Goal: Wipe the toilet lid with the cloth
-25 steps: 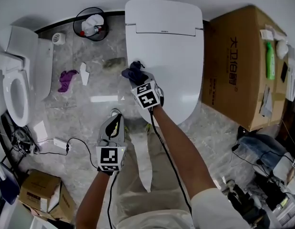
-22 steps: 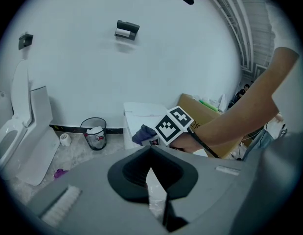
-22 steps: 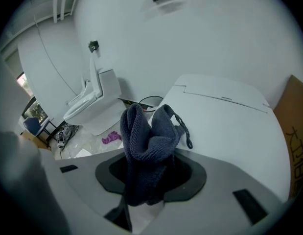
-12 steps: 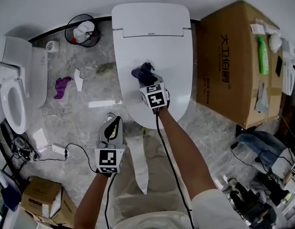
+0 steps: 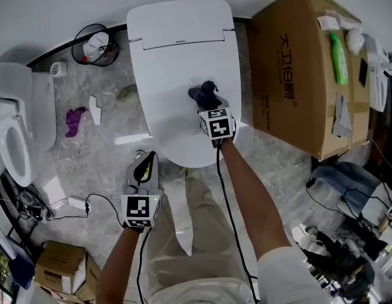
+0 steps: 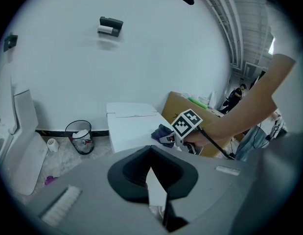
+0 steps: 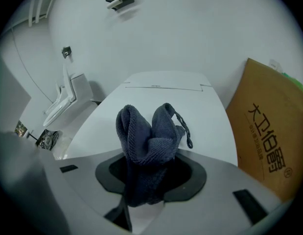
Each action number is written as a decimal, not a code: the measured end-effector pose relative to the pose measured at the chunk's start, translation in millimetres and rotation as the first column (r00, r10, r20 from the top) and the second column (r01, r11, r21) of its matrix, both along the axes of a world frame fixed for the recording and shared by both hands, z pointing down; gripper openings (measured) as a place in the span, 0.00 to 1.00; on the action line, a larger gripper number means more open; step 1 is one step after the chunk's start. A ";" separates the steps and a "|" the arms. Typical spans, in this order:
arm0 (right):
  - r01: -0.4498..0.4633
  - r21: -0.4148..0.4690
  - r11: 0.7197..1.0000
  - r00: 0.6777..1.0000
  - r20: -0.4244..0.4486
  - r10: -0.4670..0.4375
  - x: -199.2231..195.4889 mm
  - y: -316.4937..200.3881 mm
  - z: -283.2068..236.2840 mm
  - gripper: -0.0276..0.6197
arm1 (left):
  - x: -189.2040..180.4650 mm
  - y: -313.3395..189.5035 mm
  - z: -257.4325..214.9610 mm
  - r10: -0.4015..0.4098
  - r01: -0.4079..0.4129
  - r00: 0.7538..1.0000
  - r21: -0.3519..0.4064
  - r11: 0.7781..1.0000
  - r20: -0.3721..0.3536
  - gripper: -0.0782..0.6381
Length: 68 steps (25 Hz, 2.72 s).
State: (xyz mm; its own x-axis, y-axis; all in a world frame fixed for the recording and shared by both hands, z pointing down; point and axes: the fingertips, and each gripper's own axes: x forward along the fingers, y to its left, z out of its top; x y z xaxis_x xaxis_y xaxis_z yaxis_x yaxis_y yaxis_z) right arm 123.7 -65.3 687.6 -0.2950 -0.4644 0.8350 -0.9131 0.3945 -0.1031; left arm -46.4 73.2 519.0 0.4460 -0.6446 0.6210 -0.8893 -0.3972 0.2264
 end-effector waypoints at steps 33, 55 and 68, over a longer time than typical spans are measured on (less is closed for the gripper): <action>-0.280 0.070 0.957 0.960 -0.007 0.281 79.6 30.3 -46.9 0.29 | -64.4 4.1 -21.1 -0.051 0.051 0.998 0.019 0.999 0.021 0.11; 0.210 -0.045 0.977 0.973 0.109 -0.205 -183.4 99.1 -2.1 0.28 | -91.7 20.8 -8.2 -0.099 0.099 0.995 -0.010 0.995 0.010 0.11; 0.076 -0.059 0.995 0.996 0.060 -0.072 -89.0 91.6 1.6 0.27 | -50.3 9.1 -6.2 -0.031 0.031 0.999 -0.010 0.999 0.007 0.11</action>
State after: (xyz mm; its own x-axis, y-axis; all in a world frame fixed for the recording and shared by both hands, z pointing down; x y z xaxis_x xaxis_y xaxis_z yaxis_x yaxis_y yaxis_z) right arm 34.6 26.3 689.2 -0.3749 -0.3878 0.8421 -0.8735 0.4520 -0.1807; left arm -96.7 82.3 512.8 0.4215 -0.6517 0.6306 -0.9028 -0.3672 0.2240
